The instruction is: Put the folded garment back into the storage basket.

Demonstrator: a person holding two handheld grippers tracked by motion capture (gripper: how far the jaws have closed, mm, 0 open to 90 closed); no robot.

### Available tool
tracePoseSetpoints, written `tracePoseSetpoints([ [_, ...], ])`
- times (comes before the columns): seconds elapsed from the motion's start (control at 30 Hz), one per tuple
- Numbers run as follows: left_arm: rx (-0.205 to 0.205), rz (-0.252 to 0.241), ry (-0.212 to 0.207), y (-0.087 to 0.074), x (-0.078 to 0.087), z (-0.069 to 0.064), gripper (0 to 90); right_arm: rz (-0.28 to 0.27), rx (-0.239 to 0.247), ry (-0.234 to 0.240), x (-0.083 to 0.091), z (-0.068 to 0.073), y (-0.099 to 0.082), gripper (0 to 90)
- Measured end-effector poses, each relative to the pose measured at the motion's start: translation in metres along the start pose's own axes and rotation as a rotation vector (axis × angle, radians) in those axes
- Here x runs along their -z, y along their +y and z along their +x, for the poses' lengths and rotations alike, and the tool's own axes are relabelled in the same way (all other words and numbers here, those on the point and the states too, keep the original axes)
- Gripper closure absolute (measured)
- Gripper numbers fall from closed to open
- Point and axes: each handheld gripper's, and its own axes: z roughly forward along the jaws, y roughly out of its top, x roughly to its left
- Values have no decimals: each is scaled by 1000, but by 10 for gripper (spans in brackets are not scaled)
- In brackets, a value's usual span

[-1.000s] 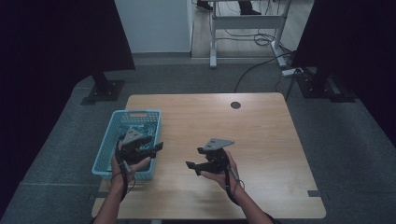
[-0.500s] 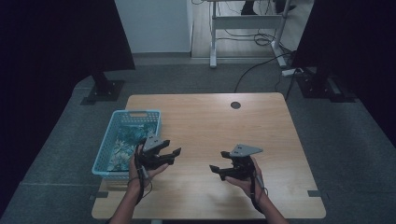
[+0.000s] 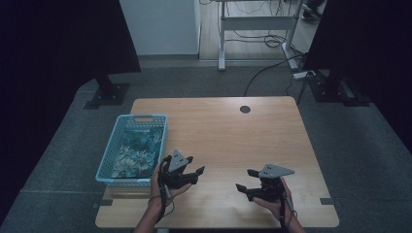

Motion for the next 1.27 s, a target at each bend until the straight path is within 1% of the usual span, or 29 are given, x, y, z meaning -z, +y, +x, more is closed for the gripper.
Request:
tracePoseSetpoints([
  [0.1, 8, 1, -15, -8, -3, -9, 416, 2, -14, -6, 8, -1, -13, 266],
  [0.13, 4, 5, -19, -11, -5, -13, 416, 6, -17, -9, 10, -1, -18, 266],
  [0.17, -8, 14, -17, -14, -7, -17, 415, 10, -20, -12, 12, -1, -22, 266],
  [0.27, -16, 30, -36, -23, -12, -29, 413, 21, -30, -17, 18, -2, -34, 266],
  [0.37, -40, 53, -37, -31, -17, -40, 411, 30, -42, -23, 23, -3, -44, 266],
  [0.5, -36, 77, -67, -44, -22, -52, 412, 33, -63, -26, 28, -2, -58, 266],
  [0.57, -52, 92, -57, -51, -24, -57, 411, 38, -70, -25, 29, -2, -64, 266],
  [0.6, -44, 91, -63, -54, -24, -59, 411, 42, -71, -25, 29, -2, -67, 266],
  [0.67, -27, 87, -77, -59, -25, -61, 415, 43, -75, -25, 30, -1, -70, 266],
  [0.8, -17, 88, -81, -64, -27, -63, 416, 47, -75, -30, 29, -2, -72, 266],
  [0.87, -4, 84, -87, -67, -28, -62, 416, 43, -86, -33, 28, -4, -73, 266],
  [0.93, -17, 94, -80, -68, -28, -63, 415, 43, -87, -35, 28, -4, -73, 266],
  [1.0, -20, 93, -76, -68, -27, -63, 414, 41, -88, -36, 29, -4, -73, 266],
  [1.07, -12, 87, -80, -68, -27, -62, 414, 36, -85, -39, 30, -4, -73, 265],
  [1.13, -17, 87, -75, -68, -27, -61, 412, 31, -83, -40, 30, -4, -74, 262],
  [1.27, -15, 83, -75, -67, -28, -59, 412, 51, -77, -45, 28, -3, -79, 256],
])
